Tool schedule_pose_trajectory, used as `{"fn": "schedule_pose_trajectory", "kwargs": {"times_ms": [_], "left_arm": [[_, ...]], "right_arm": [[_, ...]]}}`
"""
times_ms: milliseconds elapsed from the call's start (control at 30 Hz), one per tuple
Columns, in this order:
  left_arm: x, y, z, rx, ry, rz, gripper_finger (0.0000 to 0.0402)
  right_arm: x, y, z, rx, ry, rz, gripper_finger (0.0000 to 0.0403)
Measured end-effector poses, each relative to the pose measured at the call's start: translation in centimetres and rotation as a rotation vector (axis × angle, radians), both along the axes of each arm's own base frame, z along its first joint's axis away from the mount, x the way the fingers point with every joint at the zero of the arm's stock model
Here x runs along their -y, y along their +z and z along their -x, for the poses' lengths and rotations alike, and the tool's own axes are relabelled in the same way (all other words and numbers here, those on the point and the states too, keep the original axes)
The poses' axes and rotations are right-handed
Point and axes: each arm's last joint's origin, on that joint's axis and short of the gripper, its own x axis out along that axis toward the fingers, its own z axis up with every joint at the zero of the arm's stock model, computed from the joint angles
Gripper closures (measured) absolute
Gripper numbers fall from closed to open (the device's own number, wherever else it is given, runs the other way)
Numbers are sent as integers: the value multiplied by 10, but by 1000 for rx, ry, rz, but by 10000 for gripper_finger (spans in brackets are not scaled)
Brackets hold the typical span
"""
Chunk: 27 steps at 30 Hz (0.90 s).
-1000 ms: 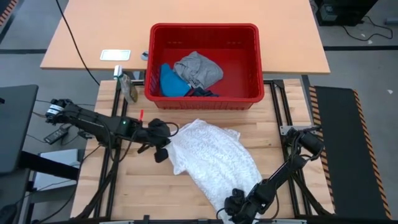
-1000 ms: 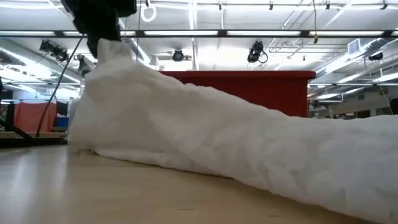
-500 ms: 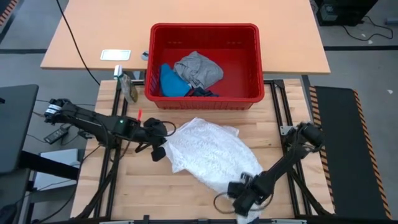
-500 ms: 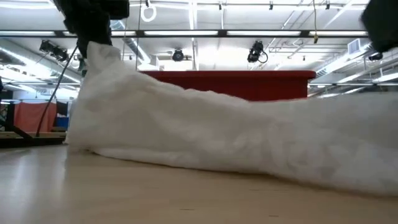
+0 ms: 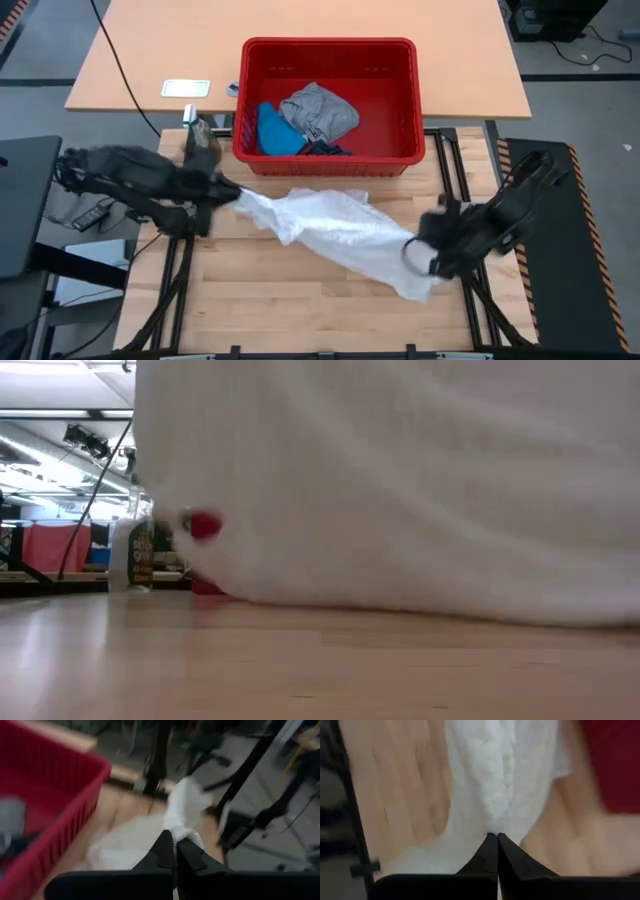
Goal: Fold laundry
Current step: Fold the white dress on the table
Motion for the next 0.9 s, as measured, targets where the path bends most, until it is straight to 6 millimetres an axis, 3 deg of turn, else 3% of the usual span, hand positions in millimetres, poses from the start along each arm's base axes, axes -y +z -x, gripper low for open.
{"fn": "schedule_pose_trajectory", "kwargs": {"times_ms": [133,267,633,767,900], "left_arm": [[-7,36,21,125,-1,-15,401],[-13,55,35,198,33,-19,401],[-17,63,40,228,104,-68,401],[-22,56,42,143,257,-195,401],[-29,51,39,57,392,-322,401]], "right_arm": [[28,44,22,260,-3,64,402],[42,71,35,387,20,84,402],[70,129,71,661,121,66,402],[84,129,77,641,51,221,403],[94,125,71,577,-90,378,403]]}}
